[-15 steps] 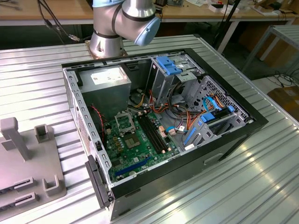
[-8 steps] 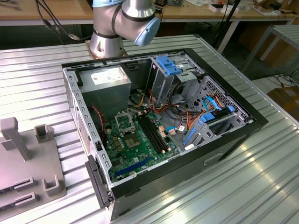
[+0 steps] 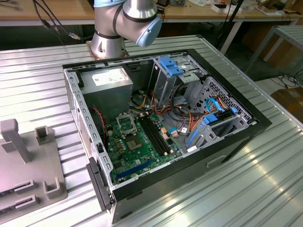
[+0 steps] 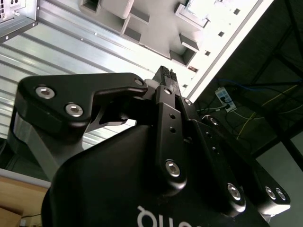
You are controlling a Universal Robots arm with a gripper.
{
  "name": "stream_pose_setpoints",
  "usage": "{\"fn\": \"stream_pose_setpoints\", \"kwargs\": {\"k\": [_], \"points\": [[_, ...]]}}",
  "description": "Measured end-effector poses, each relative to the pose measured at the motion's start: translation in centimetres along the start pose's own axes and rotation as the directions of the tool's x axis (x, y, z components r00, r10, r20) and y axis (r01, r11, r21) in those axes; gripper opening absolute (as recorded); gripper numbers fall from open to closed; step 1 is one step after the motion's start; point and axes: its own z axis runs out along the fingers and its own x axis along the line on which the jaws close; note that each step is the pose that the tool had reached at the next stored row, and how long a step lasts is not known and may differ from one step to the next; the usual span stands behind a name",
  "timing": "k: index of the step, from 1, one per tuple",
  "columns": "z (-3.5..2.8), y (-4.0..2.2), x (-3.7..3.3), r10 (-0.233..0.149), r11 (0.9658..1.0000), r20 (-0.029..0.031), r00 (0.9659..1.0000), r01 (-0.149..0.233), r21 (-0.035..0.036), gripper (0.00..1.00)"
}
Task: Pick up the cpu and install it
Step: 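Reach for the cpu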
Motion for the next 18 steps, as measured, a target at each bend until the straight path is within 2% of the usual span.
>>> {"fn": "stream_pose_setpoints", "kwargs": {"k": [3,15,18], "points": [[0.00,-0.02,0.27,0.000,1.0000,-0.0001,1.0000,0.000,0.0000,0.11],[0.00,-0.03,0.34,0.000,1.0000,0.0000,1.0000,0.000,0.0000,0.11],[-0.01,-0.04,0.56,0.000,1.0000,0.0000,1.0000,0.000,0.0000,0.11]]}}
